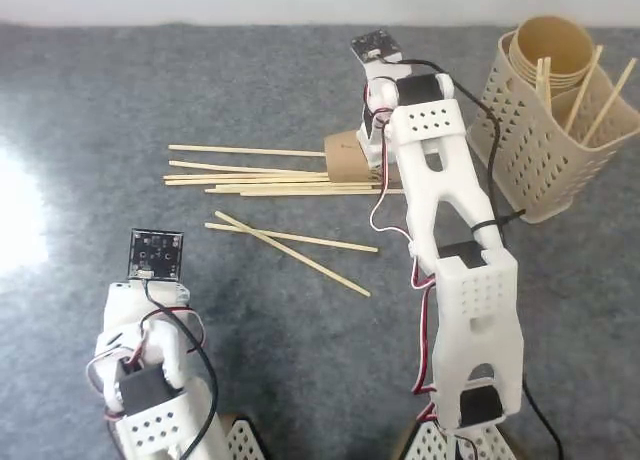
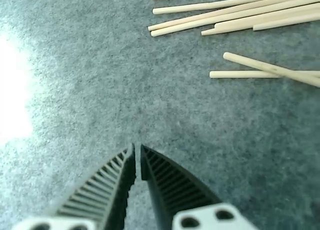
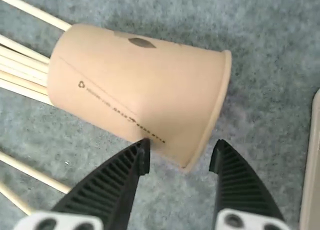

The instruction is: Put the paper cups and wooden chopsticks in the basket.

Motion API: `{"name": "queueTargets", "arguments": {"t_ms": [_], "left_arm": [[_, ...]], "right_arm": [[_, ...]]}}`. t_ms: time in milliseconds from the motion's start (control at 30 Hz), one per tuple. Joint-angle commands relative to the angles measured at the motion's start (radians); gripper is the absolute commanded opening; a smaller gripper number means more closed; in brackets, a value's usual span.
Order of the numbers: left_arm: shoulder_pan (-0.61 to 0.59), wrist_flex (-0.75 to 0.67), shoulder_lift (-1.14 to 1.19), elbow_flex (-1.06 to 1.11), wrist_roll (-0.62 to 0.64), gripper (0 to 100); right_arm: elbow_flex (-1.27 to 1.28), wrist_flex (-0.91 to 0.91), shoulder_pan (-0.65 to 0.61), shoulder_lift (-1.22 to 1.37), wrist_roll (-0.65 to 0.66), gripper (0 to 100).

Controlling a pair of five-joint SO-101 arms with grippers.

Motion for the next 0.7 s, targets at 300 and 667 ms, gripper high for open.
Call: {"name": "queueTargets", "arguments": {"t_ms": [300, 667], "left_arm": [[0.006, -0.017, -0.008, -0.007, -0.011, 1], [0.006, -0.017, -0.008, -0.007, -0.011, 1]], "right_arm": [[-0.005, -0.025, -0.010, -0.001, 0.083, 8.0], [-0.009, -0.031, -0.008, -0.013, 0.107, 0.8]]}}
